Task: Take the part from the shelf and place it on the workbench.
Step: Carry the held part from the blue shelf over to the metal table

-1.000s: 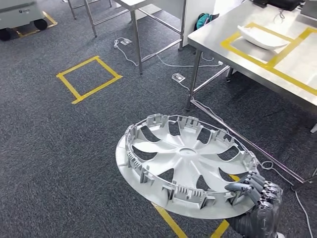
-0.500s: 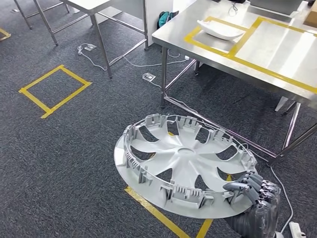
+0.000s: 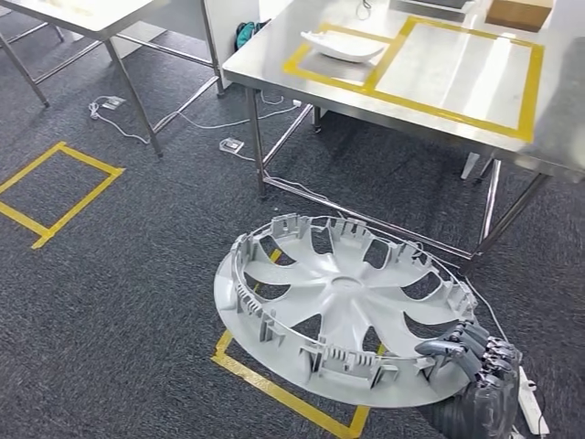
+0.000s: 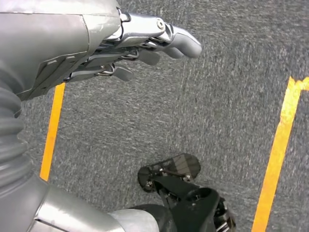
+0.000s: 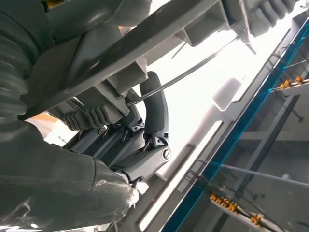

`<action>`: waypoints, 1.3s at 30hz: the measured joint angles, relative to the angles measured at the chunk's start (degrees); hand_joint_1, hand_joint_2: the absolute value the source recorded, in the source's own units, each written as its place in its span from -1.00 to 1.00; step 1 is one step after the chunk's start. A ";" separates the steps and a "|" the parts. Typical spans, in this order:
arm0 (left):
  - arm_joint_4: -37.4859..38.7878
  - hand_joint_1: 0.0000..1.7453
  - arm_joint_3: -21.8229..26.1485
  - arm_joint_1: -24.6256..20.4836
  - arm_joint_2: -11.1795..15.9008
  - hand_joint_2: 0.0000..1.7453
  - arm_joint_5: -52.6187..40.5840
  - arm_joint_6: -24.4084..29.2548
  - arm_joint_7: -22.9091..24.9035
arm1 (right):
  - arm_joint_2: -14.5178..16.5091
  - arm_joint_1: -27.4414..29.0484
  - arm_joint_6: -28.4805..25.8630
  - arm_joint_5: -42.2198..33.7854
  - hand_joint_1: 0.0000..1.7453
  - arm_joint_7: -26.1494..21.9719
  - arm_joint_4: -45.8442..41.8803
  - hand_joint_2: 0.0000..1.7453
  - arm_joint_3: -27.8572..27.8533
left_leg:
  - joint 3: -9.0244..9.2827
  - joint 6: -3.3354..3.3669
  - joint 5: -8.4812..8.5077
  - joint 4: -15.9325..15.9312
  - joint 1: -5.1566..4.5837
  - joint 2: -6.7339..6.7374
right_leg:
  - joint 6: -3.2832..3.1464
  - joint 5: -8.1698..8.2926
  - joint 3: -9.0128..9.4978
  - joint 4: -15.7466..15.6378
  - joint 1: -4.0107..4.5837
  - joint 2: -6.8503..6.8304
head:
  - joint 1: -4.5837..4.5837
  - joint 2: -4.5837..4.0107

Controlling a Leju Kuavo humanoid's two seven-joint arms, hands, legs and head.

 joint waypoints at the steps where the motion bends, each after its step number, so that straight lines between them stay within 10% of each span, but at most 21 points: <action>1: 0.03 -1.00 0.00 -0.07 0.01 1.00 0.01 0.01 -0.01 | 0.04 0.06 -0.01 0.02 1.00 -0.16 -0.01 1.00 -0.03 | 0.02 -0.37 -0.22 0.10 0.09 -0.36 | -0.32 0.18 -0.05 -0.19 -0.11 0.57 | -0.04 0.00; 6: 3.46 -1.00 0.04 -0.05 1.43 1.00 0.14 3.91 -0.10 | 0.78 -0.04 -0.03 1.15 1.00 -1.57 -0.07 1.00 -0.37 | -6.23 -1.31 -7.48 13.70 0.33 -5.29 | -1.40 0.86 -0.29 -0.72 -0.54 3.70 | -0.42 0.00; 8: 6.22 -1.00 0.05 -0.06 2.57 1.00 0.24 5.94 -0.31 | 1.05 -0.06 -0.03 2.05 1.00 -1.79 -0.07 1.00 -0.56 | -7.48 -1.31 -6.90 15.78 0.34 -5.47 | -1.40 0.93 -0.37 -0.65 -0.52 5.25 | -0.43 0.00; 11: 10.04 -1.00 0.07 -0.30 4.19 1.00 0.51 7.64 -0.69 | 1.92 -0.25 -0.02 4.31 1.00 -2.86 -0.07 1.00 -1.05 | -3.03 -1.06 -1.12 5.98 0.66 -7.80 | -0.98 1.01 -0.53 -0.29 -0.54 7.57 | -0.45 0.00; 14: 12.99 -1.00 0.07 -0.55 5.30 1.00 0.70 8.73 -0.86 | 3.51 -0.55 -0.02 8.16 1.00 -4.63 -0.13 1.00 -2.10 | -0.64 -0.42 -0.04 0.49 0.88 -10.17 | 0.00 1.25 -1.40 0.12 -0.53 9.48 | -0.42 0.00; 17: 14.46 -1.00 0.05 -0.76 5.84 1.00 0.74 8.98 -1.01 | 4.97 -0.42 -0.04 10.81 1.00 -5.45 -0.36 1.00 -3.49 | -0.67 0.71 0.23 0.20 0.84 -8.32 | 0.89 0.96 -2.47 0.64 -0.74 8.96 | -0.28 0.00; 20: 15.36 -1.00 0.06 -0.62 6.17 1.00 0.97 9.16 -1.04 | 5.82 -0.66 -0.04 13.45 1.00 -5.65 -0.65 1.00 -4.34 | -0.66 1.47 0.25 0.08 0.74 -6.05 | 1.47 -4.31 -6.68 9.62 -0.52 3.94 | 0.19 0.00; 23: 16.05 -1.00 0.07 -0.45 6.50 1.00 1.40 9.54 -0.92 | 6.93 -0.82 -0.04 18.42 1.00 -5.64 -1.14 1.00 -5.31 | -0.60 1.60 0.11 0.11 0.55 -3.53 | 1.62 -6.57 -9.54 16.46 -0.58 2.79 | 0.21 0.00; 27: 17.06 -1.00 0.07 -0.74 6.92 1.00 1.71 9.73 -0.75 | 8.14 -0.94 -0.04 20.69 1.00 -5.70 -1.40 1.00 -5.87 | 0.01 0.98 -0.34 0.19 0.27 -1.14 | 0.78 -0.86 -1.78 3.11 -0.17 -0.42 | 0.20 0.00; 30: 17.65 -1.00 0.07 -0.82 7.36 1.00 1.74 9.78 -0.75 | 8.69 -1.04 -0.04 21.19 1.00 -5.92 -1.59 1.00 -6.10 | 0.32 0.10 -0.51 0.18 -0.01 0.42 | -0.23 -0.14 -0.48 0.46 0.26 -0.45 | 0.15 0.00; 33: 18.06 -1.00 0.05 -1.14 7.74 1.00 1.78 9.89 -0.77 | 9.13 -0.85 -0.04 21.33 1.00 -6.06 -1.83 1.00 -6.40 | -0.26 -0.89 -2.08 1.94 0.29 -1.52 | -1.27 0.46 -0.63 -0.05 -0.18 1.40 | 0.05 0.00; 37: 18.54 -1.00 0.07 -0.80 7.92 1.00 1.76 10.07 -0.83 | 9.62 -0.24 -0.04 21.18 1.00 -6.10 -1.90 1.00 -6.75 | -6.86 -1.43 -8.06 15.29 0.39 -5.45 | -1.76 0.72 -0.67 -0.19 -0.48 3.39 | -0.28 0.00; 39: 18.57 -1.00 0.06 -0.71 7.90 1.00 1.65 10.10 -0.99 | 9.65 0.55 -0.04 21.15 1.00 -6.00 -2.04 1.00 -7.05 | -7.46 -1.46 -6.12 15.19 0.44 -5.53 | -1.72 0.71 -0.63 -0.15 -0.56 4.29 | -0.27 0.00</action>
